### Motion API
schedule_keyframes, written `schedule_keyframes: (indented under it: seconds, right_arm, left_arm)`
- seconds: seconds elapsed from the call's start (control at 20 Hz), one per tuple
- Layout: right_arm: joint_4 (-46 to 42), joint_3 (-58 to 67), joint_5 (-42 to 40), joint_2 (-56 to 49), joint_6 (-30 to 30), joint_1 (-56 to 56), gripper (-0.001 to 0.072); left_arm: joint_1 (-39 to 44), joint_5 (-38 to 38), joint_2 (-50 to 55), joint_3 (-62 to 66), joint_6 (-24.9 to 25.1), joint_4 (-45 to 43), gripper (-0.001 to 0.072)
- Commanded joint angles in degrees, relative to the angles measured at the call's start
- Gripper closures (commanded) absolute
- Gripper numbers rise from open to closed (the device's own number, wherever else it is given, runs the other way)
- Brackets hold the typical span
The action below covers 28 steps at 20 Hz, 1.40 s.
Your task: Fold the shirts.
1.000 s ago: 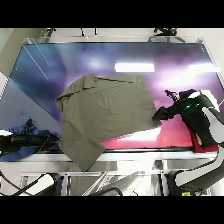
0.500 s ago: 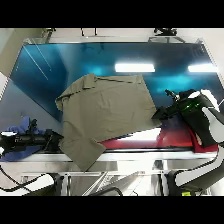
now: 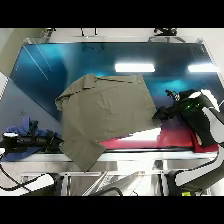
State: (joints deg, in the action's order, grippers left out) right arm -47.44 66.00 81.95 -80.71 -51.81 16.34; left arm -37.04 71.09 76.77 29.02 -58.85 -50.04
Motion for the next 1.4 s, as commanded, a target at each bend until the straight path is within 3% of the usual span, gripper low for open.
schedule_keyframes:
  seconds: [0.0, 0.15, 0.2, 0.25, 0.3, 0.4, 0.55, 0.75, 0.85, 0.95, 1.1, 1.2, 1.35]
  right_arm:
    - [-0.3, -0.5, 1.0, 0.0, -0.7, 0.0, 0.042]
    - [-0.2, -1.3, 1.1, 0.0, -0.7, -0.1, 0.0488]
    - [0.0, -1.2, 1.8, 0.0, -0.6, -0.5, 0.0552]
    - [0.1, -1.2, 2.8, 0.0, -0.4, -0.9, 0.0671]
    - [0.2, -1.2, 3.2, 0.0, -0.5, -1.7, 0.0692]
    - [3.5, -1.2, 3.4, 0.6, 0.1, -3.3, 0.0694]
    - [15.2, 4.7, 4.1, 4.7, 2.3, -3.2, 0.0694]
    - [37.2, 28.4, 4.4, 16.0, 2.1, 1.7, 0.0694]
    - [38.8, 43.2, -0.9, 22.3, 2.1, 4.7, 0.0694]
    - [33.2, 54.9, -8.5, 28.5, 2.1, 8.2, 0.0694]
    - [17.5, 58.1, -23.5, 38.2, 2.1, 12.9, 0.0695]
    - [15.1, 57.7, -24.7, 40.0, 1.7, 14.8, 0.0695]
    - [18.8, 57.0, -16.7, 35.0, -2.1, 16.7, 0.0696]
  left_arm:
    - [0.0, -0.1, -0.1, -1.7, -0.1, 0.8, 0.0679]
    - [0.0, -0.2, -0.1, -1.1, -0.2, 0.8, 0.0688]
    - [0.0, 0.9, -0.1, -0.2, -0.2, 0.8, 0.0688]
    - [0.0, 2.0, -0.1, 0.6, -0.2, 1.4, 0.0688]
    - [0.0, 2.8, -0.1, 1.2, -0.1, 3.0, 0.0688]
    - [0.0, 5.2, -1.0, 3.1, 0.8, 8.5, 0.069]
    - [3.5, 10.6, -8.9, 9.9, 1.3, 19.3, 0.0691]
    - [10.1, 13.2, -23.6, 32.6, -1.7, 44.5, 0.0692]
    - [10.1, 10.2, -28.5, 50.6, -2.6, 49.8, 0.0691]
    - [4.7, 3.7, -31.4, 69.9, -3.6, 46.4, 0.069]
    - [-10.1, -2.6, -32.4, 94.2, -12.9, 26.6, 0.069]
    - [-11.9, -0.6, -30.6, 101.4, -18.1, 19.7, 0.069]
    - [-4.8, 2.0, -26.8, 96.2, -16.8, 24.2, 0.0691]
